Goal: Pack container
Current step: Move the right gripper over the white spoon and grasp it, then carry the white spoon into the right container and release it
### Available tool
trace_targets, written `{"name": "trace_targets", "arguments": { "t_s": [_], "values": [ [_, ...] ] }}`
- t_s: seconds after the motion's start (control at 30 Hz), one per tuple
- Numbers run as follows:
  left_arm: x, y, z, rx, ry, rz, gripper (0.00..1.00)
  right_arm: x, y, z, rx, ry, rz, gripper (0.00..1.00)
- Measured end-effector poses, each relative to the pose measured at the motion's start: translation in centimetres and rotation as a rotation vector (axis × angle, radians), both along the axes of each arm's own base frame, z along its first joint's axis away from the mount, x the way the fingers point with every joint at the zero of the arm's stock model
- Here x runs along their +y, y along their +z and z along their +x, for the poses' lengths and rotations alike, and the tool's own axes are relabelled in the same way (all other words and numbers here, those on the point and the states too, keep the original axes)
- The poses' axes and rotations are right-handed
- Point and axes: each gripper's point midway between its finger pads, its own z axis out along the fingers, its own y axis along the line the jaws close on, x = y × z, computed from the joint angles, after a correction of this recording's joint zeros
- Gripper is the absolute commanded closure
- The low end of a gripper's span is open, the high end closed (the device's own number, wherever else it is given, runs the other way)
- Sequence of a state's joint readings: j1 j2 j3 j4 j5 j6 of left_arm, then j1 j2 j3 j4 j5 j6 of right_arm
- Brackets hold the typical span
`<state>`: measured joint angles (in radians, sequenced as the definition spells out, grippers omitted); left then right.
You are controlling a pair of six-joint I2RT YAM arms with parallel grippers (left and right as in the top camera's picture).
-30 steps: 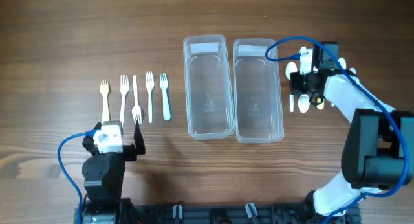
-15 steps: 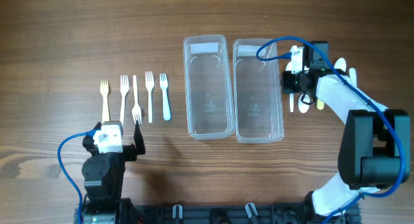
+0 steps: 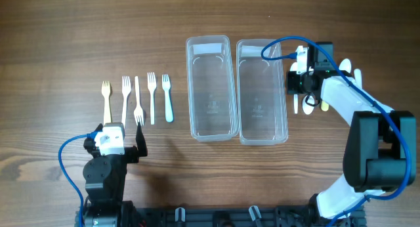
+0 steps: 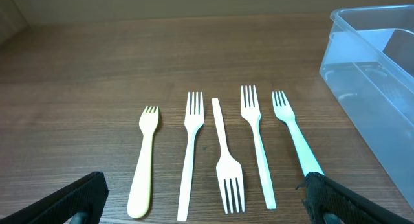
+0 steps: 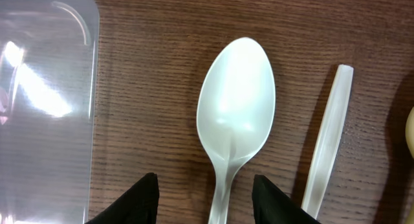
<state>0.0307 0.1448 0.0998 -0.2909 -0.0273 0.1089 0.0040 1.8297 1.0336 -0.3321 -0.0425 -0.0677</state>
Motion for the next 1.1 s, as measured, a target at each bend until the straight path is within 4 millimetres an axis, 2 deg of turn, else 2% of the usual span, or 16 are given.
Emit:
{"name": "trace_targets", "arguments": {
  "t_s": [0.13,0.27,0.37,0.43,0.47,0.8,0.9,0.97,1.0,1.07,1.1],
  "values": [
    [0.0,0.0,0.0,0.000,0.000,0.000,0.00,-0.1,-0.3,0.1,0.003,-0.001,-0.003,0.54],
    [0.0,0.0,0.0,0.000,0.000,0.000,0.00,-0.4,-1.6,-0.3,0.035,-0.012,-0.021,0.54],
    [0.0,0.0,0.0,0.000,0.000,0.000,0.00,-0.6,-1.7,0.0,0.026,-0.017,-0.029,0.65],
    [0.0,0.0,0.0,0.000,0.000,0.000,0.00,-0.7,-1.7,0.2,0.019,-0.023,-0.037,0.88],
    [0.0,0.0,0.0,0.000,0.000,0.000,0.00,-0.9,-1.7,0.4,0.015,-0.028,-0.040,0.96],
    [0.0,0.0,0.0,0.000,0.000,0.000,0.00,-1.1,-1.7,0.8,0.008,-0.036,-0.049,0.96],
    [0.0,0.0,0.0,0.000,0.000,0.000,0.00,-1.5,-1.3,0.3,0.029,-0.043,-0.074,0.96],
    [0.0,0.0,0.0,0.000,0.000,0.000,0.00,-1.8,-0.2,-0.1,0.027,-0.047,-0.097,0.96],
    [0.0,0.0,0.0,0.000,0.000,0.000,0.00,-2.0,1.1,0.1,0.002,-0.049,-0.106,0.96],
    [0.0,0.0,0.0,0.000,0.000,0.000,0.00,-2.2,4.3,0.7,-0.072,-0.054,-0.116,0.96],
    [0.0,0.0,0.0,0.000,0.000,0.000,0.00,-2.2,6.6,1.2,-0.128,-0.059,-0.118,0.96]
  ]
}}
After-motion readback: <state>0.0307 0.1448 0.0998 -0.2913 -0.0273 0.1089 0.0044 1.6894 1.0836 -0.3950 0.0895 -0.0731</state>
